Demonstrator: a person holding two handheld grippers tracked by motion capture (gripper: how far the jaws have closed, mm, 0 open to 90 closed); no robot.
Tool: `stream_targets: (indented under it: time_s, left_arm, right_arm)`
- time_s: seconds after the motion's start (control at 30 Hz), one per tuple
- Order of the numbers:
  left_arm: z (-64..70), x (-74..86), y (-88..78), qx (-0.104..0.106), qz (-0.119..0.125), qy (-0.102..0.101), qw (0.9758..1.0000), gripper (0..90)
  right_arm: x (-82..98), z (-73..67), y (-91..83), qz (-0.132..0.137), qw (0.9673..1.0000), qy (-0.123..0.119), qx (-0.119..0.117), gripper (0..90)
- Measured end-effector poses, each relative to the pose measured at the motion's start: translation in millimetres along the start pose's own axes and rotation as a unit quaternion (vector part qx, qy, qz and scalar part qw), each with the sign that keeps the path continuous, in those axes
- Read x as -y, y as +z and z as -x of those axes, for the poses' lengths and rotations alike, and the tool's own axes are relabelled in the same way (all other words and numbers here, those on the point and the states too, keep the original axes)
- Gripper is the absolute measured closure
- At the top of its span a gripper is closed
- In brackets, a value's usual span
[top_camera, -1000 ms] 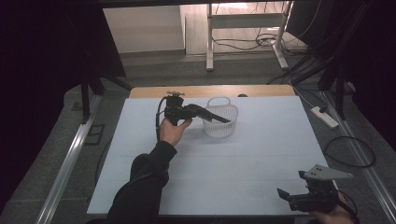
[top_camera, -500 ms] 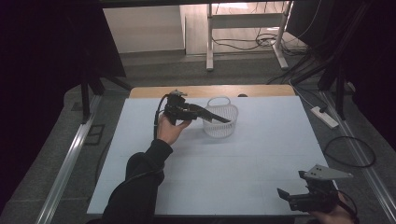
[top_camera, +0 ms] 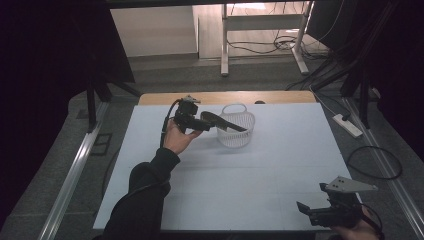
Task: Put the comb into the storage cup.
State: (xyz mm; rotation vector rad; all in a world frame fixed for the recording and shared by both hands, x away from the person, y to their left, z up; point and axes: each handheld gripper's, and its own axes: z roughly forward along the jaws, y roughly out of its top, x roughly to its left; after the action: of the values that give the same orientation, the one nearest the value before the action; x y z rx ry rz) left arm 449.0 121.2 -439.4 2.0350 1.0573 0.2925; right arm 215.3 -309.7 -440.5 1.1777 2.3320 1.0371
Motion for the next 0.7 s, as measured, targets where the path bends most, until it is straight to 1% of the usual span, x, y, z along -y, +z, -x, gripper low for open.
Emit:
stream_targets:
  time_s: [0.1,0.2,0.3,0.5,0.7]
  left_arm:
    - [-2.2,0.4,-3.1,0.013,-0.001,0.001,0.9999,2.2]
    - [-2.3,0.7,-6.3,0.015,-0.003,0.009,0.9998,1.1]
    - [-3.0,0.8,-10.6,0.014,-0.004,0.016,0.9998,0.3]
    - [-4.9,2.5,-17.3,0.013,0.0,0.02,0.9997,0.0]
    - [-6.3,6.2,-22.6,-0.002,0.003,0.033,0.9995,0.0]
  right_arm:
    - [0.1,0.0,-0.1,0.001,1.0,0.0,0.0,2.8]
    - [0.1,0.0,-0.3,0.002,1.0,0.001,0.001,2.7]
    - [0.1,0.0,-0.3,0.002,1.0,0.001,0.001,2.4]
    - [0.0,-0.1,-0.3,0.002,1.0,0.001,0.003,2.0]
    - [-0.1,-0.5,-0.1,0.001,1.0,0.0,0.004,1.9]
